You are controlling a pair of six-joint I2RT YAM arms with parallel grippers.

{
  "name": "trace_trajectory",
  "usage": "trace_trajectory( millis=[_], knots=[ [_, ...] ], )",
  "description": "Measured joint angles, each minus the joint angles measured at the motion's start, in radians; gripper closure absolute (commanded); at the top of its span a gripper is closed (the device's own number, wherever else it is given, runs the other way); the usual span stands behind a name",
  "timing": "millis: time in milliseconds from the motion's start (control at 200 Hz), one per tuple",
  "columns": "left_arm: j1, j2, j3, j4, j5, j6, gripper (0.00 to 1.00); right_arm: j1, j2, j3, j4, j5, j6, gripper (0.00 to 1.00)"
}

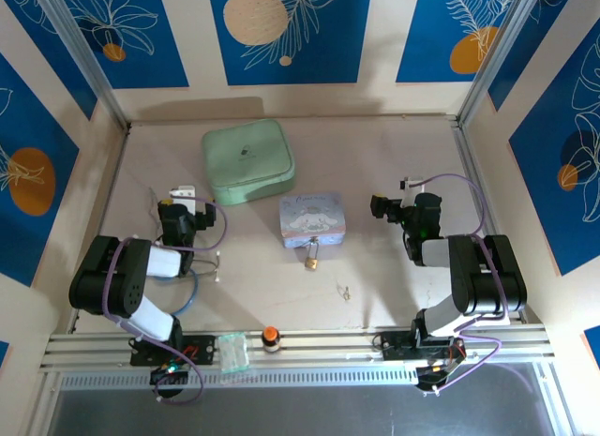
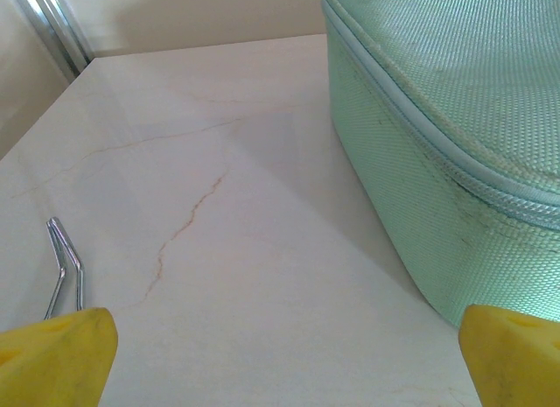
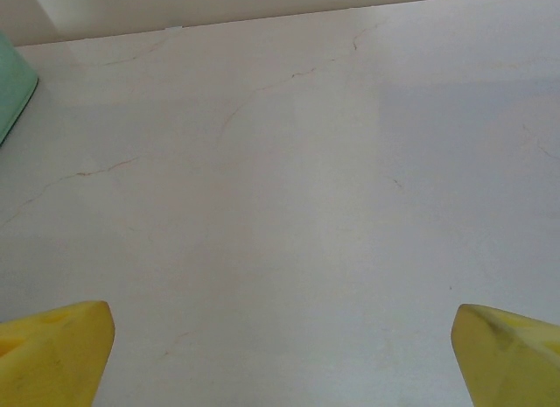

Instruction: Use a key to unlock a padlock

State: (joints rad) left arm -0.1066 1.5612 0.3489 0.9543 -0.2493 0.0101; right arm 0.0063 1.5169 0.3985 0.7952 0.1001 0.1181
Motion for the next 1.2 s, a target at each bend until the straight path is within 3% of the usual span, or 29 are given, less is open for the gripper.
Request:
trace_trajectory(
  millis=[1201],
  knots=[
    [0.000, -0.004, -0.002, 0.003, 0.006, 0.000, 0.01, -0.002, -0.004, 0.006, -0.020, -0.004, 0.000, 0.01]
  ],
)
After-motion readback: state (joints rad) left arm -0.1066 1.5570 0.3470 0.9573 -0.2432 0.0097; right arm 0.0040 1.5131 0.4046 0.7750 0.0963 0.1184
